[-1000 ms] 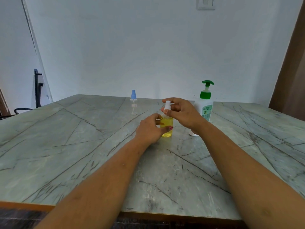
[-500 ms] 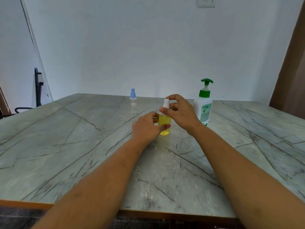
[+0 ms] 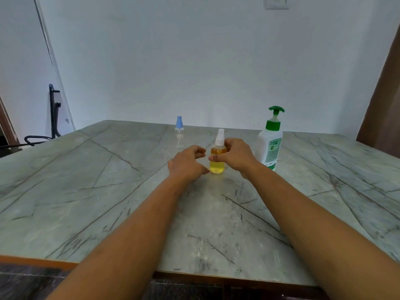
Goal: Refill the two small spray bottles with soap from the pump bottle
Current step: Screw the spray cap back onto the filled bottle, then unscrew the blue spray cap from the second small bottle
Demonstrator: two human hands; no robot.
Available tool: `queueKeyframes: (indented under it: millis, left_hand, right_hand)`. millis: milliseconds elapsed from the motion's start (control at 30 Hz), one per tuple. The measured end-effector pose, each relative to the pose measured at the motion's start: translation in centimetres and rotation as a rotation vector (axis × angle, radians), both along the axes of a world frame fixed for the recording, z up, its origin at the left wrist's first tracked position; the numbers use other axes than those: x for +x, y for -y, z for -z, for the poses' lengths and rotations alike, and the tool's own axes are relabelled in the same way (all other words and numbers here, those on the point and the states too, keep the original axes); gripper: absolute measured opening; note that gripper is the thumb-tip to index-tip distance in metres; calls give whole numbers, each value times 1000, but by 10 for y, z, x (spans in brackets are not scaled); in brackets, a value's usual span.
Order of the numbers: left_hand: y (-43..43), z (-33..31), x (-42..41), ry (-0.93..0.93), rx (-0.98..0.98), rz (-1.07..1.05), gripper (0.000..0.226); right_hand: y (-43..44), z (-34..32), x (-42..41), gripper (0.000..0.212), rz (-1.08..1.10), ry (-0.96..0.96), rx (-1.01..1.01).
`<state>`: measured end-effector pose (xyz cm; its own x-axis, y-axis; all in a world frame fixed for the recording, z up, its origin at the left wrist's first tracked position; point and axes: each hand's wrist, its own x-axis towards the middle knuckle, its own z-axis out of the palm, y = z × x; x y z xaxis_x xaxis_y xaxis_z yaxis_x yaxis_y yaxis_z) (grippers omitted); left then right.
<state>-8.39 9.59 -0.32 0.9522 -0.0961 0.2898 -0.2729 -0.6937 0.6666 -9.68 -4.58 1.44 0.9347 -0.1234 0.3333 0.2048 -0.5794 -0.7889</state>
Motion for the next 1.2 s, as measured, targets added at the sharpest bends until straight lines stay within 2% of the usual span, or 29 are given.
queueKeyframes:
  millis: [167, 300, 467, 600, 733, 800, 900, 967, 1000, 1100, 1200]
  left_hand:
    - [-26, -22, 26, -52, -263, -93, 41]
    - [-42, -36, 50, 12, -183, -195, 33]
    - [-47, -31, 77, -7, -218, -212, 32]
    - [-44, -21, 95, 32, -143, -305, 38]
    - [-44, -16, 109, 91, -102, -391, 55]
    - [-43, -16, 116, 103, -110, -389, 64]
    - [-42, -19, 129, 24, -117, -333, 82]
    - [-40, -19, 140, -39, -120, -285, 89]
    - [-39, -18, 145, -62, -109, -269, 90]
    - [-36, -12, 156, -90, -98, -241, 73]
    - [-34, -6, 158, -77, -147, -227, 47]
  right_hand:
    - [-8, -17, 41, 53, 56, 15, 27]
    - [-12, -18, 81, 54, 156, -34, 24]
    - [-9, -10, 116, 52, 232, -77, 39]
    - [-6, -7, 129, 51, 236, -82, 66]
    - [-6, -1, 131, 54, 239, -68, 86]
    - [-7, -2, 129, 71, 245, -70, 77]
    - [-7, -11, 124, 105, 234, -74, 78]
    - [-7, -20, 121, 108, 256, -66, 68]
    - [-8, -24, 119, 100, 288, -51, 42]
    - [-13, -29, 108, 74, 358, 9, -37]
    - [-17, -24, 97, 87, 289, 24, -65]
